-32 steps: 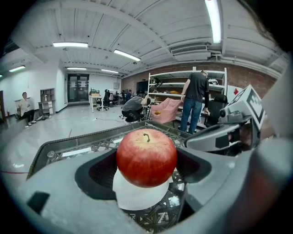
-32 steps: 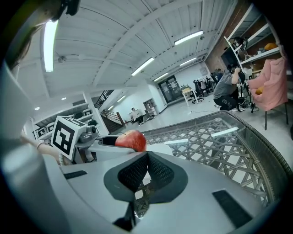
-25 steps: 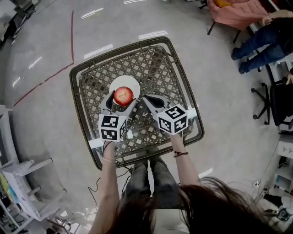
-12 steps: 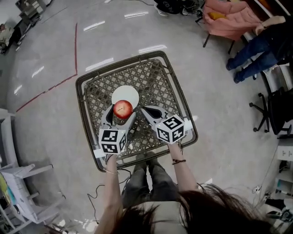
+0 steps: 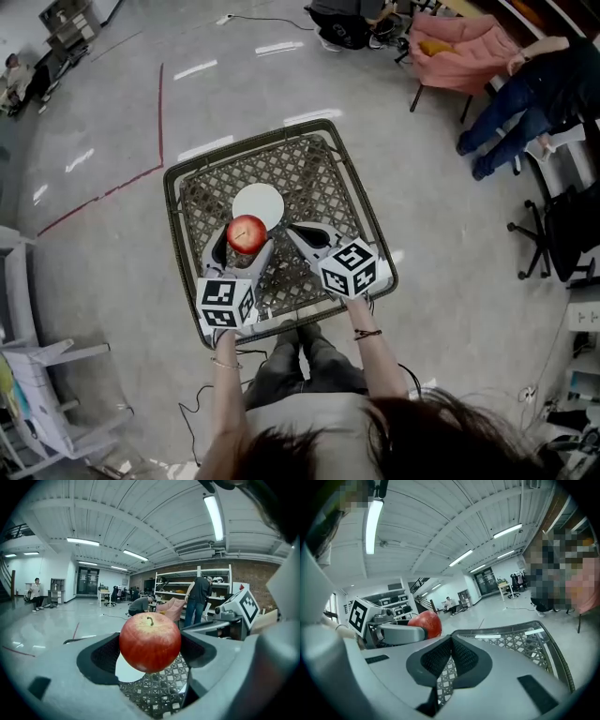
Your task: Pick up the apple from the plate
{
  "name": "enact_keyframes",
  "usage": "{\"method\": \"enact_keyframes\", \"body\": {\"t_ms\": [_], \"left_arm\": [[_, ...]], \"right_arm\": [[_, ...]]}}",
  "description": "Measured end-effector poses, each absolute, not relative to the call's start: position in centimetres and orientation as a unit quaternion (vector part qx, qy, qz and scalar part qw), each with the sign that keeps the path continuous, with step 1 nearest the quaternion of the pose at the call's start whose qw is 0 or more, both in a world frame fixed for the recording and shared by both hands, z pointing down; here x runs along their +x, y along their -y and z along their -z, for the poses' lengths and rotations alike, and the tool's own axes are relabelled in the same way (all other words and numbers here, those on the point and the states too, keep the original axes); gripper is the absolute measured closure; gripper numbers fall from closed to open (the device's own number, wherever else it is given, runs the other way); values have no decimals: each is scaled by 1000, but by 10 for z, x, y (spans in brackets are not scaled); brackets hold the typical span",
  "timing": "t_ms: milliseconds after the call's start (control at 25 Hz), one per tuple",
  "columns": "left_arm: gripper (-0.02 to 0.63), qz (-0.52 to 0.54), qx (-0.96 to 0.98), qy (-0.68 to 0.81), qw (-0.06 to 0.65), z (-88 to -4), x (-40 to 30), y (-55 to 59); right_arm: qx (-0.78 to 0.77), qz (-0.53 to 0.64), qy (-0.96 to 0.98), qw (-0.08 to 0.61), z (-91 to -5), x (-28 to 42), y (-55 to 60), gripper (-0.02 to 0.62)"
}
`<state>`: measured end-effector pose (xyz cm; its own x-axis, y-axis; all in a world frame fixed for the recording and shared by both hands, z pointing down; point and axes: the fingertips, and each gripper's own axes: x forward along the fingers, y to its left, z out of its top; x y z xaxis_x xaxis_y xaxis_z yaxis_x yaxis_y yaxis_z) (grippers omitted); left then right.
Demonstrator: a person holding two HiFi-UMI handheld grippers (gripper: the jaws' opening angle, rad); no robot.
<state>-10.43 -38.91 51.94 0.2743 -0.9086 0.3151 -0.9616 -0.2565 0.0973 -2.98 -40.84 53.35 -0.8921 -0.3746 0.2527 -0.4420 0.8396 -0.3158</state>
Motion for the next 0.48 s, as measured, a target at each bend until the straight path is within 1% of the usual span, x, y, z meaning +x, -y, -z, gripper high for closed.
{"method": "enact_keyframes", "body": {"t_ms": [480], "left_arm": [[201, -97, 799, 579, 129, -495, -91, 353]], "right_arm": [[194, -159, 964, 86, -497, -23, 378, 586]]}}
